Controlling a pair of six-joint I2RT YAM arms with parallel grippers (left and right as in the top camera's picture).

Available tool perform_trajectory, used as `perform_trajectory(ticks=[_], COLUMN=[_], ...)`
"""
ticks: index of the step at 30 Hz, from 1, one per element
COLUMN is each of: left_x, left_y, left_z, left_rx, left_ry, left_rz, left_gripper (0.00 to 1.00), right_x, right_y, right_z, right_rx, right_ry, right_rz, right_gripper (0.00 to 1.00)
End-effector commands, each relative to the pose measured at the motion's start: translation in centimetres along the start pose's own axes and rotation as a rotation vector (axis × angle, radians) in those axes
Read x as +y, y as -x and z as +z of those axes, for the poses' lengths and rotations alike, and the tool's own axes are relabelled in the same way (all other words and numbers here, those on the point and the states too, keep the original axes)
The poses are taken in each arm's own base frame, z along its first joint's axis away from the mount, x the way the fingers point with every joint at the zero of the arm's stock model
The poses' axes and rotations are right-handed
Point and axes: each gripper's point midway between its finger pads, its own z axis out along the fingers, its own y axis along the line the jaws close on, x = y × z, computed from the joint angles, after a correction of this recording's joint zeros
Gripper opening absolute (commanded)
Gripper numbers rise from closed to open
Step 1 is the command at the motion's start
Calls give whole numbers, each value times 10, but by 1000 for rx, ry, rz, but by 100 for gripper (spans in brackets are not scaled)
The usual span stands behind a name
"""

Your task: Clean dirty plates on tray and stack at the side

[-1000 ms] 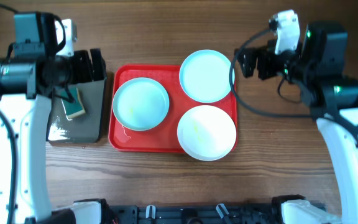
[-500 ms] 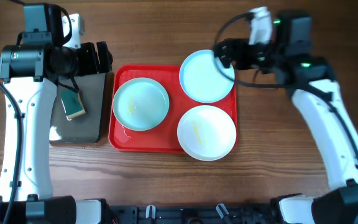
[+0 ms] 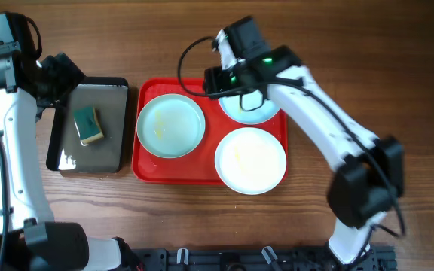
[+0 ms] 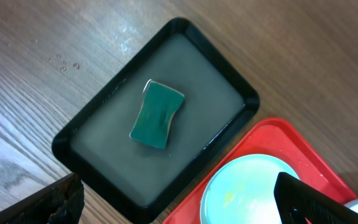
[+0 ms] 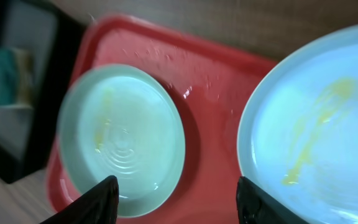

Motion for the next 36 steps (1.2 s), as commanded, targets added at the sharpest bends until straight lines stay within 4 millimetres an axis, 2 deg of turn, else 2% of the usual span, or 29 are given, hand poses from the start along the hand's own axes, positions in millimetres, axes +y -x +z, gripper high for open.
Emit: perform_trajectory(ticks=[1, 2, 4, 11, 14, 22, 29, 36], left_x=[2, 3, 4, 8, 10, 9, 8, 7], left_y=[5, 5, 3, -9, -13, -13, -12, -13], left_z=[3, 4, 6, 25, 35, 43, 45, 59], left_rx=[-4, 2, 10, 70, 100, 112, 109, 133], left_ry=[20, 24, 29, 62, 78, 85, 84, 97], left_rz=[-29, -29, -24, -15, -12, -10, -11, -8], left_gripper=[95, 95, 93, 93, 93, 93, 93, 92], right_x=[-8, -9, -11, -13, -11, -4, -8, -12], right_y=[-17, -23, -30, -28, -33, -44, -56, -56], right_z=[43, 56, 65, 78, 89, 98, 105, 110], right_rx=[85, 109, 132, 123, 142, 172, 197, 181], right_ry=[-45, -50, -61, -65, -47, -48, -97, -125], right_rz=[26, 36, 46, 126, 128, 133, 186, 271], right_gripper=[58, 54, 50, 44, 41, 38, 27, 19])
